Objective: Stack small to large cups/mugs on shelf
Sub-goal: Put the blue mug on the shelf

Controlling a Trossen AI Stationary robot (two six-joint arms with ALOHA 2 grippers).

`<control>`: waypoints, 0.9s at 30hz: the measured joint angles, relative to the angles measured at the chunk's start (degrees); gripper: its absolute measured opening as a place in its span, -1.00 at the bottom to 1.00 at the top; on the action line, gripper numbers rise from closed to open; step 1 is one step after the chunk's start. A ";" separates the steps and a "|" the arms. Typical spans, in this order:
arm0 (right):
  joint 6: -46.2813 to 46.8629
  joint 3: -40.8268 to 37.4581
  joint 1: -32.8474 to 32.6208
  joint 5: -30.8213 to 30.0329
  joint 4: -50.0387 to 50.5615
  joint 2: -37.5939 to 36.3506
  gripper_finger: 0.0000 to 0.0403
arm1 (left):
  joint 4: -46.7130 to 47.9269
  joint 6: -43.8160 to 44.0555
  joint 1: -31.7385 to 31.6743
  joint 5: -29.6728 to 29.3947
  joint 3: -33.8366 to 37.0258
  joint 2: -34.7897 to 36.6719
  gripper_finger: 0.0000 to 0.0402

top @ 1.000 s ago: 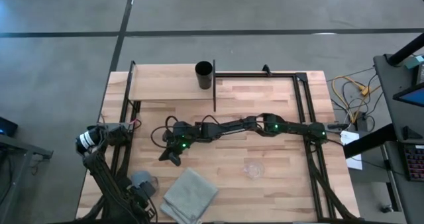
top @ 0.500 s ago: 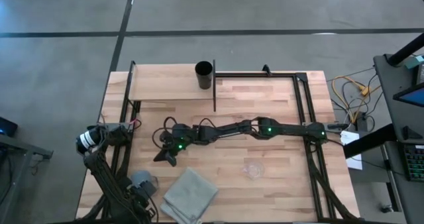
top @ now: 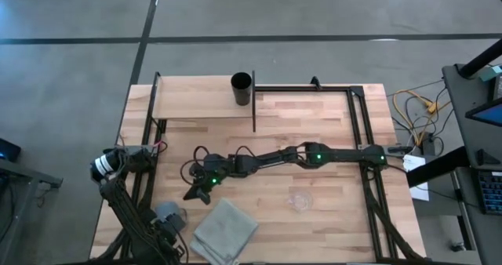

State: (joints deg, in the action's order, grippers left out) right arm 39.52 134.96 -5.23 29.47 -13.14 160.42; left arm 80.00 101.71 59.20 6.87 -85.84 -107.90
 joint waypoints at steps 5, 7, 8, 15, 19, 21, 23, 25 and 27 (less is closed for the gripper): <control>0.57 0.00 -0.01 0.52 0.01 -0.03 -0.96 | 0.01 0.00 0.00 0.00 0.00 0.00 -0.74; 0.91 0.00 -0.02 0.63 -0.01 -0.09 -0.96 | 0.01 -0.02 0.00 0.00 0.00 0.00 -0.83; 1.01 0.00 -0.02 0.75 -0.01 -0.10 -0.96 | 0.01 -0.03 0.00 0.00 0.00 0.00 -0.88; 3.44 0.02 -0.01 2.47 -0.99 -0.31 -0.96 | 0.07 -0.09 0.00 0.00 1.14 0.02 -0.99; 4.56 0.02 -0.02 2.73 -1.27 -0.42 -0.96 | 0.05 -0.31 0.00 0.00 1.20 0.00 -1.00; 5.37 0.02 0.00 3.34 -1.67 -0.52 -0.96 | 0.09 -0.46 0.00 0.11 1.20 0.04 -1.00; 6.95 0.02 0.13 4.74 -2.77 -0.62 -0.96 | 0.38 -1.36 0.00 0.12 0.79 0.04 -1.00; 8.56 0.02 0.28 6.31 -3.79 -0.91 -0.96 | 0.43 -2.03 0.00 0.16 0.28 0.33 -1.00; 9.65 0.02 0.39 7.11 -4.16 -1.37 -0.96 | 0.62 -2.05 0.00 0.17 -0.07 0.85 -1.00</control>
State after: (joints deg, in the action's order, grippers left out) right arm 49.17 134.98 -4.84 36.58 -17.30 159.05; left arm 80.62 99.66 59.20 7.05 -85.91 -107.04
